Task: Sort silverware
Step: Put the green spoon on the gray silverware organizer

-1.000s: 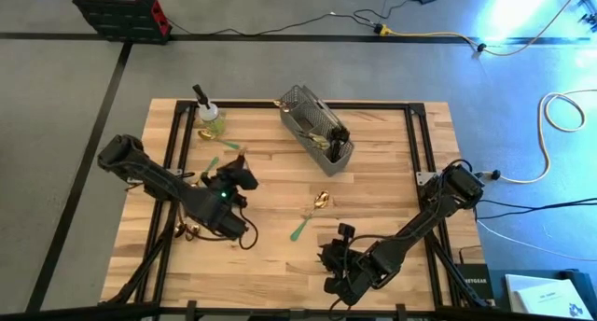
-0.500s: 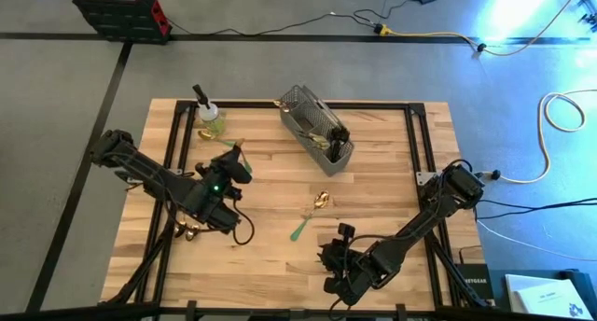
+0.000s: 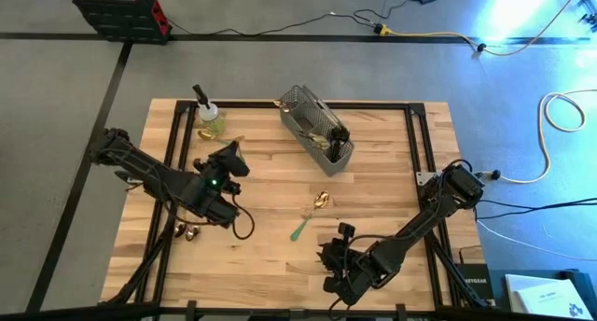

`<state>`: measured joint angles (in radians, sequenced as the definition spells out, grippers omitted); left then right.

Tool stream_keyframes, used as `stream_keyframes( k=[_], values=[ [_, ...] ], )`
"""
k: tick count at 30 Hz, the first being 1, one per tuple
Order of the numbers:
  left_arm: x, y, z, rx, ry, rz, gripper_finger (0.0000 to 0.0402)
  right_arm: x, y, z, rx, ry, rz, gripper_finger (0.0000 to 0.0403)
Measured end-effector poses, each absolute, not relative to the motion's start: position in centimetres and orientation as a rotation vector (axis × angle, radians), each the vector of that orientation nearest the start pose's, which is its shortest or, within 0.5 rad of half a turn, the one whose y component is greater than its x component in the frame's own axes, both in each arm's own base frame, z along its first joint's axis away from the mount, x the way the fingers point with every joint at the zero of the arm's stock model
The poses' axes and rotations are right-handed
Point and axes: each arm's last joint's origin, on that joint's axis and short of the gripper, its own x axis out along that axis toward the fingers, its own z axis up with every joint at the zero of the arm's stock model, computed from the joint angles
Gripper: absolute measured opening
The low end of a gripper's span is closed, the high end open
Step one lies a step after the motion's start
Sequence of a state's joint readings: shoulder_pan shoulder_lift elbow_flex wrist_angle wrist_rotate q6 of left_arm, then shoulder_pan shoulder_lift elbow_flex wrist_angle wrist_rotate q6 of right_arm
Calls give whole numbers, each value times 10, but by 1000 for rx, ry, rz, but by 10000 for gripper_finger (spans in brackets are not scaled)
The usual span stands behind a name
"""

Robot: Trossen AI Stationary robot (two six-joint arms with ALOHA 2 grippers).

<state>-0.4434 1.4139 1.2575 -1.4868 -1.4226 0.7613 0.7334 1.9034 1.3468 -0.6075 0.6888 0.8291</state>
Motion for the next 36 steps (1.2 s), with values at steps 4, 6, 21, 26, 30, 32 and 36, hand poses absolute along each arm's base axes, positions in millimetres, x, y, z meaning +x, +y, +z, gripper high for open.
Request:
stream_keyframes(
  k=[4, 6, 21, 26, 30, 32, 36],
  values=[
    [210, -63, 325, 1918, 1334, 370, 0, 296, 242, 192, 16, 802, -311, 79],
    [208, -60, 332, 1871, 1303, 370, 0, 296, 242, 192, 16, 803, -312, 79],
    [206, -41, 401, 1591, 750, 271, 0, 296, 242, 192, 13, 797, -316, 79],
    [209, -30, 403, 1511, 717, 267, 0, 296, 242, 192, 13, 797, -316, 79],
    [211, -23, 402, 1450, 711, 274, 0, 296, 242, 192, 13, 797, -316, 79],
    [210, -19, 403, 1415, 698, 278, 0, 296, 242, 192, 13, 798, -316, 79],
    [207, -14, 407, 1238, 616, 287, 0, 295, 239, 192, -15, 777, -352, 79]
  ],
)
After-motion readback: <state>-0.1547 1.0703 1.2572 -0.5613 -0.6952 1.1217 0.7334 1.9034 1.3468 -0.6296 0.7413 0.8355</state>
